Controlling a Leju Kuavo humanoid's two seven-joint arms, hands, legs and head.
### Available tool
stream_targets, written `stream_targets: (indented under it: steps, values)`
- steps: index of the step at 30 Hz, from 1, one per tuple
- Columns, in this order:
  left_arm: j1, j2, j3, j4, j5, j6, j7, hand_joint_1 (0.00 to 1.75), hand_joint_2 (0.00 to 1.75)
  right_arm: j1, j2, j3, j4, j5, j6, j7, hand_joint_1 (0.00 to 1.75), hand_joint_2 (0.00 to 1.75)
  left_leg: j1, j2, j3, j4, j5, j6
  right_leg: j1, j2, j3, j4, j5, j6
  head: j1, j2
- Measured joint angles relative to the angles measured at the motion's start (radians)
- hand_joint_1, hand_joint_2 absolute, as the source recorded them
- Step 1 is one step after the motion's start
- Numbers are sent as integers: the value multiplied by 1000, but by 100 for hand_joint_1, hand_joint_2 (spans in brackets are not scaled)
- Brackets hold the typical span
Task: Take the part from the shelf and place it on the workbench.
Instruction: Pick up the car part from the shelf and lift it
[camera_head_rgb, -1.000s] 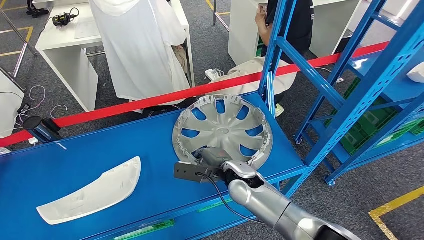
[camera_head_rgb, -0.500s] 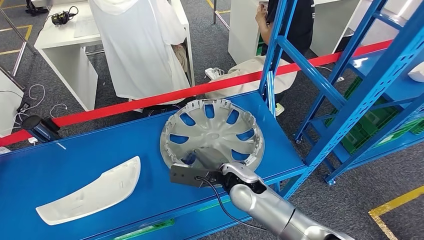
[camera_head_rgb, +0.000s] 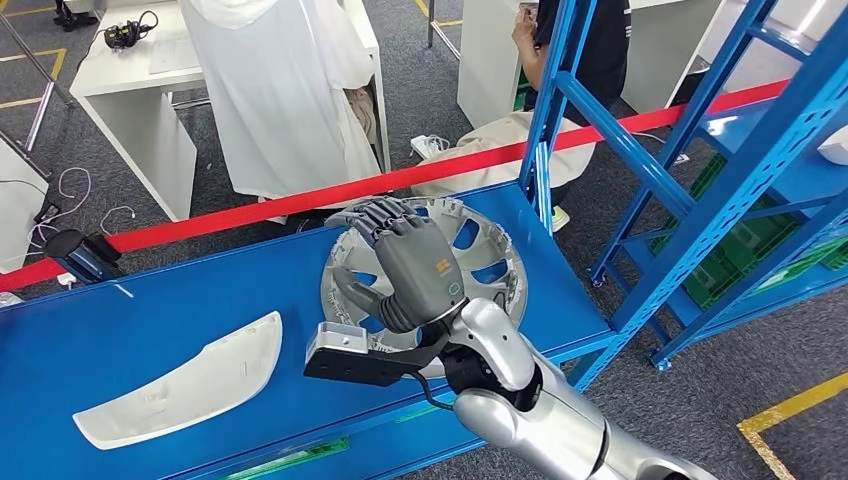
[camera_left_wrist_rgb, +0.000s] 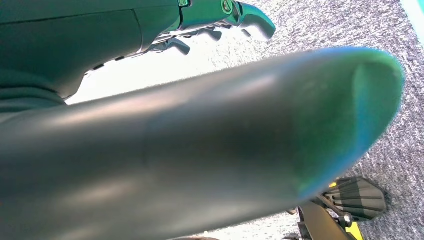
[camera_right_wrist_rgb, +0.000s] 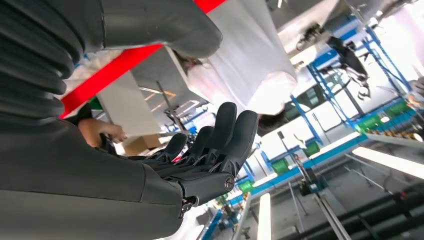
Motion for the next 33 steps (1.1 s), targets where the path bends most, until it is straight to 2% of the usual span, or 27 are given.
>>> stream_targets:
  steps: [1, 2, 4, 5, 6, 10, 13, 22, 33]
  values:
    - [0, 0, 1, 0, -1, 0, 2, 0, 0, -5, 0, 6, -5, -7, 6, -1, 140, 175, 0, 0, 0, 0, 0, 0, 0, 0, 0, 0, 0, 0, 0, 0]
    - [0, 0, 2, 0, -1, 0, 3, 0, 0, -11, 0, 12, -8, -15, 14, 0, 96, 175, 0, 0, 0, 0, 0, 0, 0, 0, 0, 0, 0, 0, 0, 0]
    - [0, 0, 5, 0, -1, 0, 3, 0, 0, -20, 2, 23, -12, -29, 42, 6, 9, 87, 0, 0, 0, 0, 1, 1, 0, -1, 0, 0, 0, 0, 0, 0]
    - [0, -1, 6, 0, -2, 0, 3, 0, 0, -23, 2, 29, -13, -39, 65, 14, 0, 44, 0, 0, 0, 0, 1, 1, 0, -1, 0, 0, 0, 0, 0, 0]
    - [0, -1, 6, 0, -2, 1, 2, 0, 0, -27, 3, 34, -12, -50, 96, 28, 0, 0, 0, 0, 0, 0, 1, 1, 0, -1, 0, 0, 0, 0, 0, 0]
    - [0, -1, 10, 0, -10, 0, 0, 0, 0, -38, 8, 47, 23, -85, 224, 101, 0, 0, 0, -1, 0, 0, 1, 1, 0, -1, 0, 0, 0, 0, 0, 0]
    - [-2, -2, 13, 0, -25, -1, 10, 0, 0, -41, 19, 53, 111, -118, 277, 128, 0, 0, 0, -1, 0, 0, 1, 1, 0, -1, 0, 0, 0, 0, 0, 0]
    - [-6, -3, 14, 0, -59, -12, 30, 0, 0, -14, 58, 63, 436, -145, 282, 148, 0, 0, 0, -2, -1, 0, 1, 1, 0, -3, 0, 0, 0, 0, 0, 0]
    - [-12, -4, 14, 0, -64, -11, 34, 0, 0, 4, 100, 63, 626, -92, 296, 187, 0, 0, 0, -2, 0, 0, 1, 1, 0, -3, 0, 0, 0, 0, 0, 0]
